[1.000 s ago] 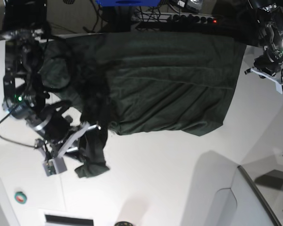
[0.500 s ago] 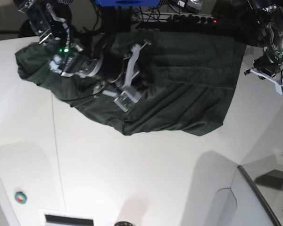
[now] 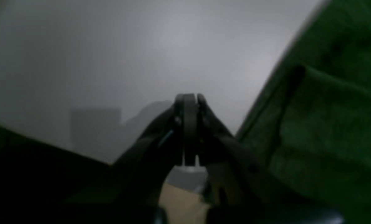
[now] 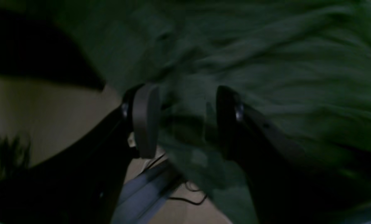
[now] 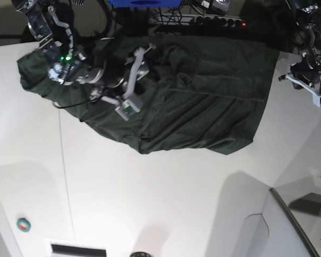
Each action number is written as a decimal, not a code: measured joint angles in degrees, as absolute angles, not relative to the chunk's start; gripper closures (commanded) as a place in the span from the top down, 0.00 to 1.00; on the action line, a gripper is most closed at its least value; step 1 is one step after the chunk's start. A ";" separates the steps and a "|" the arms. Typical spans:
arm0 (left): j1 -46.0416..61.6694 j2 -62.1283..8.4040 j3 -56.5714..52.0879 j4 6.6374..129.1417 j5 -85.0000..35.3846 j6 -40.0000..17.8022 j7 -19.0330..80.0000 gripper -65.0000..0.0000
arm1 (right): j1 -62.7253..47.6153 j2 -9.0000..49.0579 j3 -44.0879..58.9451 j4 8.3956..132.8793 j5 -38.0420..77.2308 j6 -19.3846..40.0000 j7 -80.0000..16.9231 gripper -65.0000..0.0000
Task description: Layout the t-shirt on the table in an organized manner, then fold the t-shirt properly
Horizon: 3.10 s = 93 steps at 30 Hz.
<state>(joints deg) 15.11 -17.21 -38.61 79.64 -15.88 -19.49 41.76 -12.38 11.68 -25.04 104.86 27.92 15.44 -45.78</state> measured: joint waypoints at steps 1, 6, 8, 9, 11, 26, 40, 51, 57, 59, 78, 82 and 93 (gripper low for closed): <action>15.73 -18.04 -40.71 79.64 -15.88 -22.04 41.52 0.00 | -12.45 11.66 -24.12 104.86 27.99 15.44 -45.80 0.43; 18.59 -21.61 -50.81 76.38 -15.09 -27.49 42.04 0.00 | -12.51 10.68 -24.01 104.68 27.99 15.44 -46.15 0.43; 18.09 -23.27 -55.72 73.80 -15.09 -29.39 42.04 0.00 | -11.70 9.61 -24.51 103.20 28.36 15.44 -45.82 0.43; 18.00 -24.14 -58.19 72.86 -15.05 -30.46 41.58 0.00 | -10.57 9.65 -25.65 101.86 28.23 15.44 -45.76 0.43; 18.44 -25.21 -61.54 71.85 -14.98 -32.05 41.56 0.00 | -7.55 10.26 -29.12 99.09 27.83 15.44 -45.95 0.43; 20.49 -22.39 -62.19 71.70 -14.98 -34.39 41.76 0.00 | 5.13 4.47 -52.07 79.44 28.51 3.66 -38.35 0.43; 21.78 -22.20 -62.17 71.70 -15.20 -34.54 41.71 0.00 | 5.65 3.46 -52.25 82.17 28.23 3.62 -37.78 0.01; 21.82 -21.30 -62.17 71.72 -15.00 -35.24 41.74 0.00 | 7.55 -3.97 -52.36 89.36 28.53 10.66 -40.12 0.01; 21.91 -21.30 -62.17 71.72 -15.00 -35.24 41.76 0.00 | 7.57 -5.39 -52.38 88.23 28.23 14.55 -40.14 0.07; 21.89 -21.30 -62.06 71.72 -15.03 -35.24 41.74 0.00 | 7.64 -5.23 -53.52 88.12 27.90 14.52 -40.51 0.23; 20.23 -13.19 -45.93 84.86 -14.98 -39.55 41.50 0.00 | -13.13 16.53 1.54 101.25 28.23 3.60 -37.65 0.06; 19.31 -8.62 -39.62 87.48 -15.14 -40.29 41.63 0.00 | -17.02 15.94 9.32 101.36 28.45 3.70 -37.93 0.22; 13.30 -5.39 -31.90 77.97 -2.79 -33.23 32.29 0.00 | -18.74 17.93 -10.57 101.49 19.49 6.46 -38.81 0.46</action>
